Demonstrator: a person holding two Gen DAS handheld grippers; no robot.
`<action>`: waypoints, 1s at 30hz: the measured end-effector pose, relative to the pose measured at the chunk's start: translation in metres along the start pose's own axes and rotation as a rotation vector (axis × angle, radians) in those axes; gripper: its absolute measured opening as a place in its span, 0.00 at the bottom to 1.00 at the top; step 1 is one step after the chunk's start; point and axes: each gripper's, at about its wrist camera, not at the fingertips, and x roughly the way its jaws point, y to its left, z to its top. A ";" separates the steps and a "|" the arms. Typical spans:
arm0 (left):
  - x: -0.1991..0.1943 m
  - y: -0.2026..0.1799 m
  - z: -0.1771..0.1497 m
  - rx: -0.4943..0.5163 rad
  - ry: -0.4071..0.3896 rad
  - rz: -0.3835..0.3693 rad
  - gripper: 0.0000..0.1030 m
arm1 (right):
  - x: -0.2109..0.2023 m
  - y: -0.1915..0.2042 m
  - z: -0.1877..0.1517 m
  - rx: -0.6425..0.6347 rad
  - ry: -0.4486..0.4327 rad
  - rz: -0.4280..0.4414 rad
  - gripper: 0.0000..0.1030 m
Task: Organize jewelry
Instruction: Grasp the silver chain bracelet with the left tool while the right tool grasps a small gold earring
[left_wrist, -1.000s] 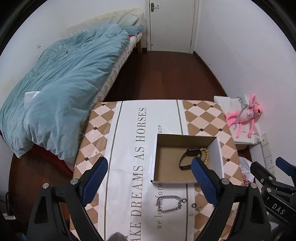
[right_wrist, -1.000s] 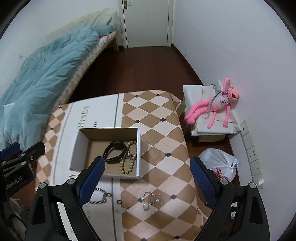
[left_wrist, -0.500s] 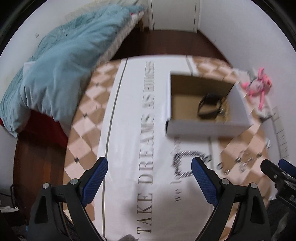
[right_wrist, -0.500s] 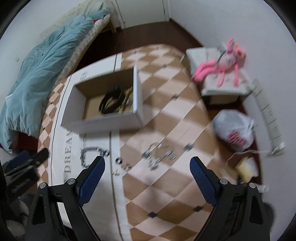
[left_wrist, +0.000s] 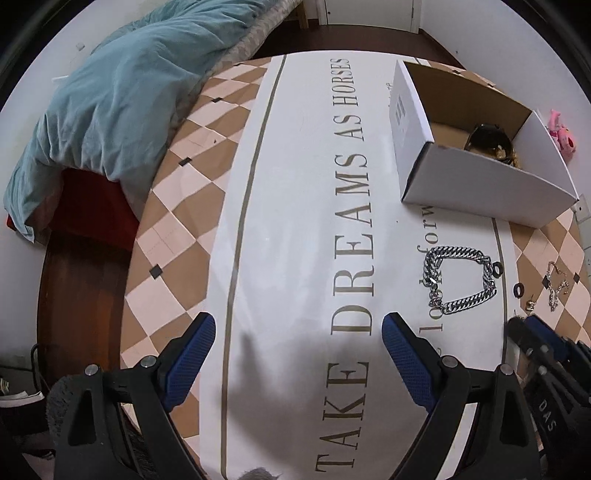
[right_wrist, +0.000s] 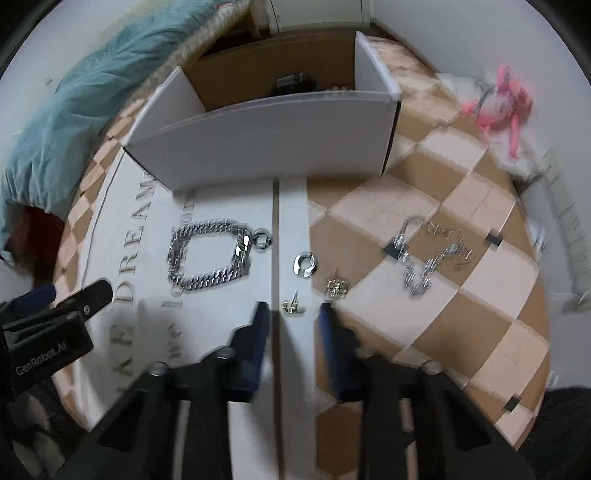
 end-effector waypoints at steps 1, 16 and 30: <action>0.001 -0.002 0.000 0.000 0.004 -0.007 0.90 | 0.002 0.001 -0.001 0.000 0.004 -0.002 0.08; 0.022 -0.066 0.022 0.091 0.025 -0.206 0.62 | -0.029 -0.056 0.012 0.122 -0.055 -0.021 0.08; -0.006 -0.066 0.020 0.116 -0.049 -0.344 0.02 | -0.046 -0.065 0.022 0.146 -0.079 0.009 0.08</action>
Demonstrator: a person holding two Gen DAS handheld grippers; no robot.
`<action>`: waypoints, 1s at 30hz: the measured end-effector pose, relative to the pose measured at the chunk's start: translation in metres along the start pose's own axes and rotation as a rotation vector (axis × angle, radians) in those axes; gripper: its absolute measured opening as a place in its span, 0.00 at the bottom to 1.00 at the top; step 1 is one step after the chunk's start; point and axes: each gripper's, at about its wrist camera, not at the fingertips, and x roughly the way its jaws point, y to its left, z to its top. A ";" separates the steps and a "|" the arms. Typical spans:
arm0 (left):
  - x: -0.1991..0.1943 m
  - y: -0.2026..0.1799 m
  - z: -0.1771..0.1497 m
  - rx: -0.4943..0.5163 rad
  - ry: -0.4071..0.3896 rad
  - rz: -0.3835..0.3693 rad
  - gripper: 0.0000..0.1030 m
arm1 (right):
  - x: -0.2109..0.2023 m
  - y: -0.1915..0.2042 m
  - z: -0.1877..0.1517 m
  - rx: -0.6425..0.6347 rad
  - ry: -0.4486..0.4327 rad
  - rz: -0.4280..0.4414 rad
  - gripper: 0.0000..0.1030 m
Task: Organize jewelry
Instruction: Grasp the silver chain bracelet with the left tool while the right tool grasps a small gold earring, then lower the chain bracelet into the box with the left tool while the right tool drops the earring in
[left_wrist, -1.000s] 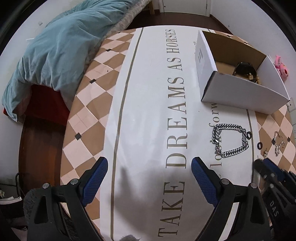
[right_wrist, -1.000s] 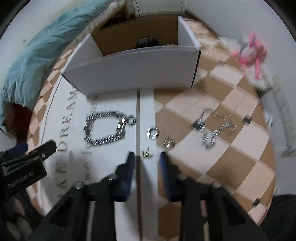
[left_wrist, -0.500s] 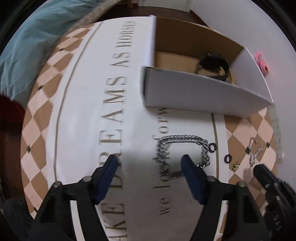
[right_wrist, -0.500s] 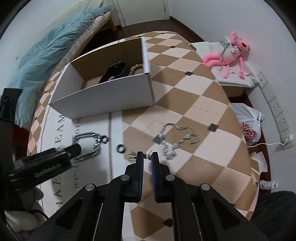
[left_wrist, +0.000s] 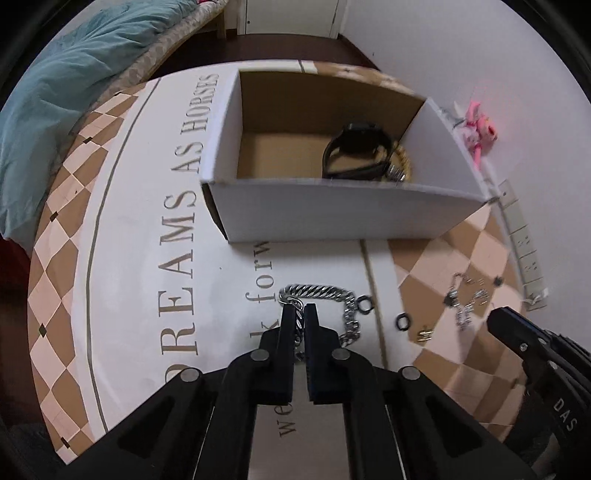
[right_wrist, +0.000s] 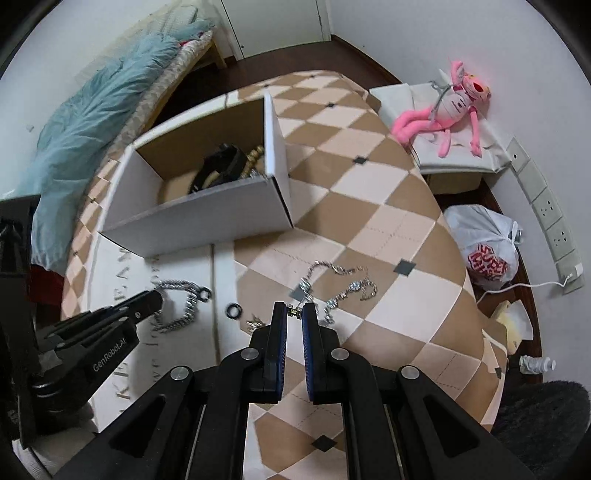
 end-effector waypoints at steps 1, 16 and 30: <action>-0.008 0.001 0.001 -0.007 -0.014 -0.013 0.02 | -0.005 0.001 0.002 -0.002 -0.008 0.010 0.08; -0.090 0.006 0.058 -0.018 -0.157 -0.140 0.02 | -0.054 0.020 0.058 -0.044 -0.082 0.140 0.08; -0.053 0.008 0.139 0.056 -0.086 -0.063 0.03 | 0.023 0.040 0.132 -0.105 0.114 0.139 0.08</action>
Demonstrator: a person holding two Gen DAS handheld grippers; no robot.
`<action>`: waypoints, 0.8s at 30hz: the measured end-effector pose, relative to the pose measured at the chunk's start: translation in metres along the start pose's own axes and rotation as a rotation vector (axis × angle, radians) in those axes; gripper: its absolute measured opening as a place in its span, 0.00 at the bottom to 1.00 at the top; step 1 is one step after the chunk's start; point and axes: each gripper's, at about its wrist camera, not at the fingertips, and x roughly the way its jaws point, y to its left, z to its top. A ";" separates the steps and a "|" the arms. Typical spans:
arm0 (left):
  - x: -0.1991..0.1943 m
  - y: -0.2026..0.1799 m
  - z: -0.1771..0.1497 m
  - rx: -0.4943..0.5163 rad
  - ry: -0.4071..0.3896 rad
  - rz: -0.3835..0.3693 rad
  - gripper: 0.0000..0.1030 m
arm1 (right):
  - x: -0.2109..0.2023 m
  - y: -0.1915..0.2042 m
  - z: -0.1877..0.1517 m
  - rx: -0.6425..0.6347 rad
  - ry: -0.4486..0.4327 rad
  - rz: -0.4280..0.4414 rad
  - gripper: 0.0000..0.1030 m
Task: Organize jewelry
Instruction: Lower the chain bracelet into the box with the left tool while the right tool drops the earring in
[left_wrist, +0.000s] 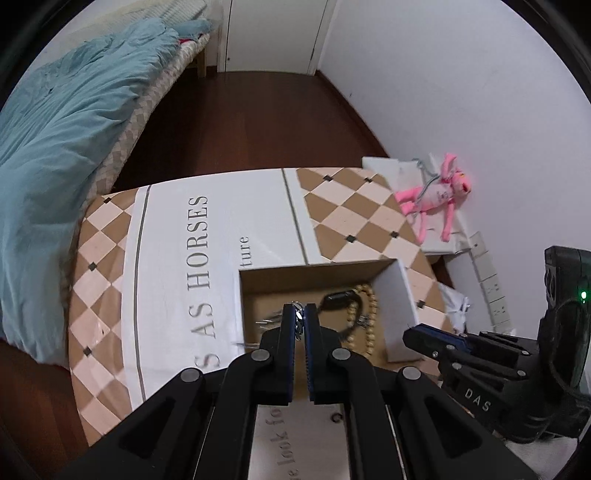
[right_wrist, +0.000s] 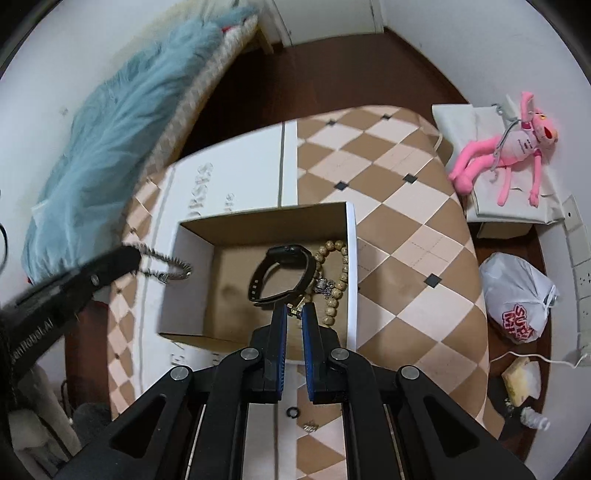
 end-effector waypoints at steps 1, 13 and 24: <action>0.004 0.002 0.004 -0.004 0.013 0.015 0.03 | 0.006 0.000 0.003 -0.006 0.022 -0.008 0.09; 0.025 0.018 0.011 -0.038 0.061 0.194 0.52 | 0.013 -0.003 0.024 -0.002 0.059 -0.092 0.47; 0.025 0.024 -0.012 -0.073 0.030 0.252 0.96 | 0.005 0.001 0.018 -0.068 0.011 -0.282 0.88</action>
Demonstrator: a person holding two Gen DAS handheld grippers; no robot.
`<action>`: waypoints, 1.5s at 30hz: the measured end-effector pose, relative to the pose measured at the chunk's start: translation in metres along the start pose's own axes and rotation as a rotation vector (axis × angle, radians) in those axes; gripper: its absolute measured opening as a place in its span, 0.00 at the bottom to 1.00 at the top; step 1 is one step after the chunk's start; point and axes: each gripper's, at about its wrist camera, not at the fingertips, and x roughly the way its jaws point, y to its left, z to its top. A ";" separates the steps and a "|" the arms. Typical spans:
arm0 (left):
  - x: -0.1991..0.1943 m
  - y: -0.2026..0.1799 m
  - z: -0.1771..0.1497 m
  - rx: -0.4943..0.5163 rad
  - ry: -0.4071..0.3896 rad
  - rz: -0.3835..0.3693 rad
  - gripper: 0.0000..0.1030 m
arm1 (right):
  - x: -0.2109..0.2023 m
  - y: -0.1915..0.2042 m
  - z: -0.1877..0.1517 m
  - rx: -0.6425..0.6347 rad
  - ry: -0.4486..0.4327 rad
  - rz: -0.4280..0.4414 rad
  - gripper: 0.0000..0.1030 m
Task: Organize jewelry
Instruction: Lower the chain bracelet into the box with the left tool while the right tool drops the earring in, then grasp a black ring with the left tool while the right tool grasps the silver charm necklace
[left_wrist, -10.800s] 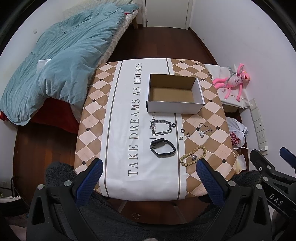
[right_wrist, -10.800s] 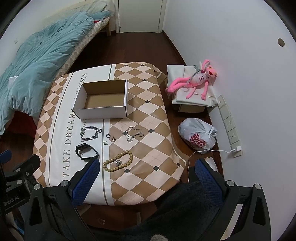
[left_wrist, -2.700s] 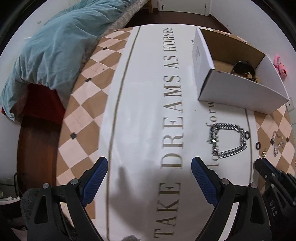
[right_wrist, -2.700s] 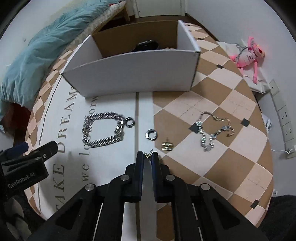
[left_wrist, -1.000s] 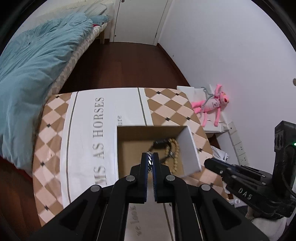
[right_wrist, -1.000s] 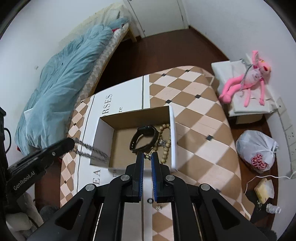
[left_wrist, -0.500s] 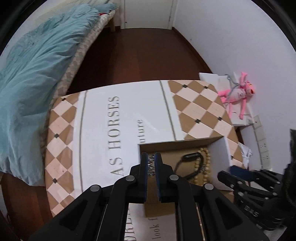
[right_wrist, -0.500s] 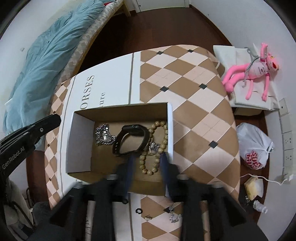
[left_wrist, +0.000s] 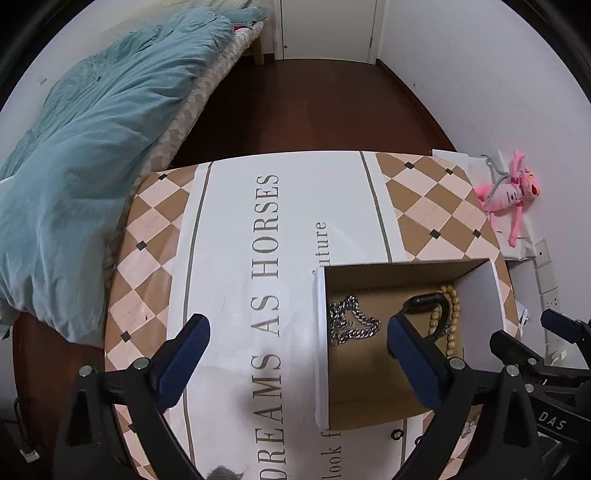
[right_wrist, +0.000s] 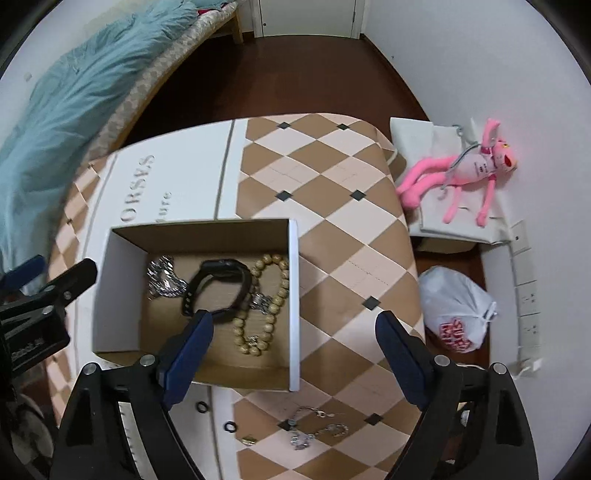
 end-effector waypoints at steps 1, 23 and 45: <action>-0.001 -0.001 -0.002 0.001 0.000 0.004 0.96 | 0.001 0.000 -0.002 -0.002 0.000 -0.005 0.89; -0.074 -0.015 -0.045 -0.007 -0.120 0.018 0.96 | -0.065 -0.033 -0.062 0.072 -0.131 0.020 0.94; 0.017 -0.038 -0.125 0.025 0.074 0.083 0.96 | 0.051 -0.054 -0.133 0.159 -0.014 -0.050 0.57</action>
